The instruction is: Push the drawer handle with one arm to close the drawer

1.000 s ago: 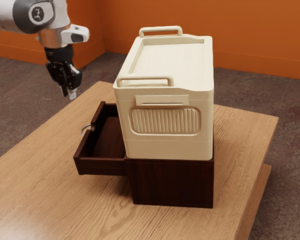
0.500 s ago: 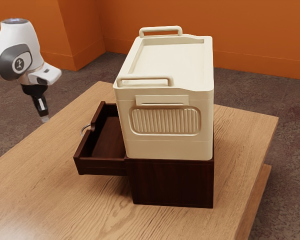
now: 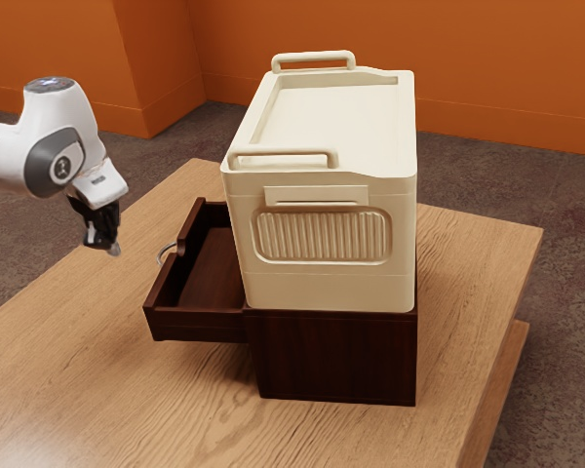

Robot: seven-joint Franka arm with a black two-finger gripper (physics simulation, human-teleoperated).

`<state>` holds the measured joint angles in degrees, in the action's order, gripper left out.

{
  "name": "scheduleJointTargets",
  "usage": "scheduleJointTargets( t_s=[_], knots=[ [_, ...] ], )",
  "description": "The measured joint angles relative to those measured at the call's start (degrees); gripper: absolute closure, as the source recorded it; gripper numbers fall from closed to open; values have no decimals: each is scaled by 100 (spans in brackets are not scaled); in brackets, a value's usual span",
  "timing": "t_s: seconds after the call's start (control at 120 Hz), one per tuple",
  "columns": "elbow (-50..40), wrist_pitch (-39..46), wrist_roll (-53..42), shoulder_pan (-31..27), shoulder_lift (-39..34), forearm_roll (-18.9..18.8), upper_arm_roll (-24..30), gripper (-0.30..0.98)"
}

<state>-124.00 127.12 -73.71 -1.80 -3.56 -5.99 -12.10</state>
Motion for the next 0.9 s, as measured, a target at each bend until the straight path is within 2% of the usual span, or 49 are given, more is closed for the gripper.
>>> scheduleJointTargets(
  t_s=[0.392,0.9],
  knots=[
    [369,-72,-1093,-135,606,761,359,79],
    [867,-50,-1773,44,1073,1292,780,79]
  ],
)
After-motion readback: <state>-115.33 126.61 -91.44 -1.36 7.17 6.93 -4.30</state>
